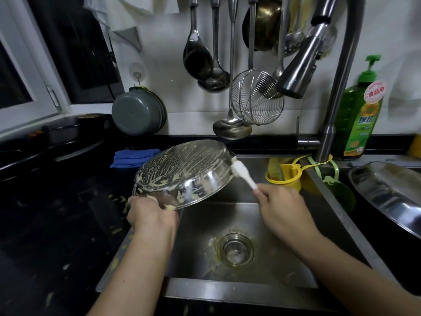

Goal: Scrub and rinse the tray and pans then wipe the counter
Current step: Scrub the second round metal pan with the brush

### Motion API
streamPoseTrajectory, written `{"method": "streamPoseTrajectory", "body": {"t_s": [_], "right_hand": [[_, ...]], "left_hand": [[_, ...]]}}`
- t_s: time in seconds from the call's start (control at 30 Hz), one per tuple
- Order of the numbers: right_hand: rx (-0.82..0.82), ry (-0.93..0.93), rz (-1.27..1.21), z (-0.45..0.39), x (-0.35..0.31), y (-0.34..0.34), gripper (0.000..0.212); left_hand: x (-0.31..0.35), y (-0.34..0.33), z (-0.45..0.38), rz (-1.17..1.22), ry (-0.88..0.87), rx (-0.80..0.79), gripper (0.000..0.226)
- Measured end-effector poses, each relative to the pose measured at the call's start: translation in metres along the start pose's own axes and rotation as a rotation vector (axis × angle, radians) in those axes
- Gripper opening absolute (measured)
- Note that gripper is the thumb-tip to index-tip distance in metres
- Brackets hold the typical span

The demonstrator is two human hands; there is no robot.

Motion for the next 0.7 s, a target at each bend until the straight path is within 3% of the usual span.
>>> {"method": "streamPoseTrajectory", "body": {"t_s": [0.07, 0.2, 0.3, 0.37, 0.5, 0.63, 0.7], "right_hand": [[-0.002, -0.015, -0.026, 0.002, 0.003, 0.002, 0.032], [-0.090, 0.263, -0.025, 0.024, -0.032, -0.013, 0.026], [0.027, 0.034, -0.025, 0.001, 0.001, -0.002, 0.032], [0.089, -0.002, -0.063, -0.001, 0.007, 0.004, 0.034], [-0.110, 0.277, -0.040, 0.021, -0.044, -0.016, 0.028], [-0.023, -0.026, -0.035, -0.002, -0.003, -0.008, 0.029], [-0.059, 0.006, -0.085, 0.004, -0.005, -0.009, 0.029]], "left_hand": [[0.002, 0.001, 0.002, -0.009, -0.022, 0.015, 0.037], [0.000, -0.001, 0.004, 0.004, -0.053, 0.046, 0.037], [0.000, 0.000, 0.007, 0.001, -0.037, 0.041, 0.040], [0.001, 0.001, 0.004, -0.025, -0.047, 0.048, 0.041], [-0.008, -0.001, -0.008, -0.065, -0.072, 0.005, 0.040], [-0.008, 0.004, -0.017, -0.074, -0.067, 0.022, 0.040], [-0.005, 0.004, -0.018, -0.085, -0.066, 0.028, 0.040]]}}
Point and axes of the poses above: each hand's wrist, its own z-axis away from the middle knuckle, its own y-axis out of the back of the hand, x = y × z, the point moved 2 cm from there along -z, towards the middle knuckle, and after that the axes turned 14 degrees about y, right-handed, at the moved point
